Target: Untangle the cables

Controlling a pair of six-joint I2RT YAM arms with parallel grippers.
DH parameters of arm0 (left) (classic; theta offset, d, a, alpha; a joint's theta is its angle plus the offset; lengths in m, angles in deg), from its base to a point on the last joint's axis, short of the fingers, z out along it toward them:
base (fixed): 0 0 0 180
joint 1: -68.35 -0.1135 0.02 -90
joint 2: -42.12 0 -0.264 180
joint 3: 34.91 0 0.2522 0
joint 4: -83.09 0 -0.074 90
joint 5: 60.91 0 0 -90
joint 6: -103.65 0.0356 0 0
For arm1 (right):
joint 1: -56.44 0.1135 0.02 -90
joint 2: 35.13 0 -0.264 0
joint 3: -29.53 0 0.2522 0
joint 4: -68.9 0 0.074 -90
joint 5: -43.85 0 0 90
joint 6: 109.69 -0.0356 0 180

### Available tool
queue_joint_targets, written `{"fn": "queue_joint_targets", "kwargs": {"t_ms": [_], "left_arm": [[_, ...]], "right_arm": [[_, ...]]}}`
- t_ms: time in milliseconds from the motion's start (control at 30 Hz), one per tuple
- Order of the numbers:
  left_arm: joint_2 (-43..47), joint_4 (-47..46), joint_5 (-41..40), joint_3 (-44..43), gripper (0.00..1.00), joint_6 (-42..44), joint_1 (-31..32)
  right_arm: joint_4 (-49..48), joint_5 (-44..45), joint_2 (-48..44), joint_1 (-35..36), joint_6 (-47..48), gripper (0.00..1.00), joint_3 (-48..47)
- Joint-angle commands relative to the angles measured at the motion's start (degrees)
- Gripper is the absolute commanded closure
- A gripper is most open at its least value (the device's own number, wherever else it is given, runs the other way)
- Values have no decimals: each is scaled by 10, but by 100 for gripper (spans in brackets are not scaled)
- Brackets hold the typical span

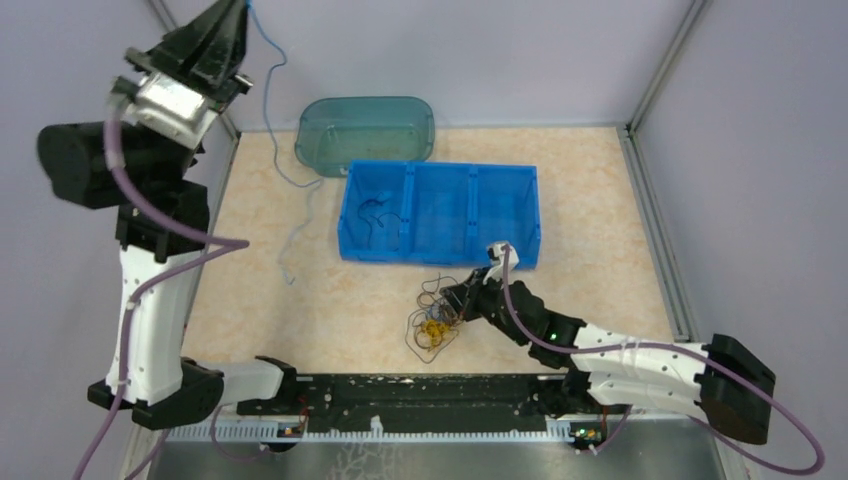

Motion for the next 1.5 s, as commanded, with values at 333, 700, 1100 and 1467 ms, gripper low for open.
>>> {"fn": "queue_joint_targets", "kwargs": {"t_ms": [333, 700, 1100, 1467], "left_arm": [[-62, 62, 37, 29, 100, -58, 31], [-67, 44, -15, 93, 100, 7, 35], [-91, 3, -57, 154, 100, 77, 33], [-137, -43, -49, 235, 100, 174, -14]], "right_arm": [[117, 67, -108, -3, 37, 100, -61], [143, 86, -125, -4, 51, 100, -73], [148, 82, -138, -4, 54, 100, -75], [167, 96, -164, -4, 60, 100, -81]]}}
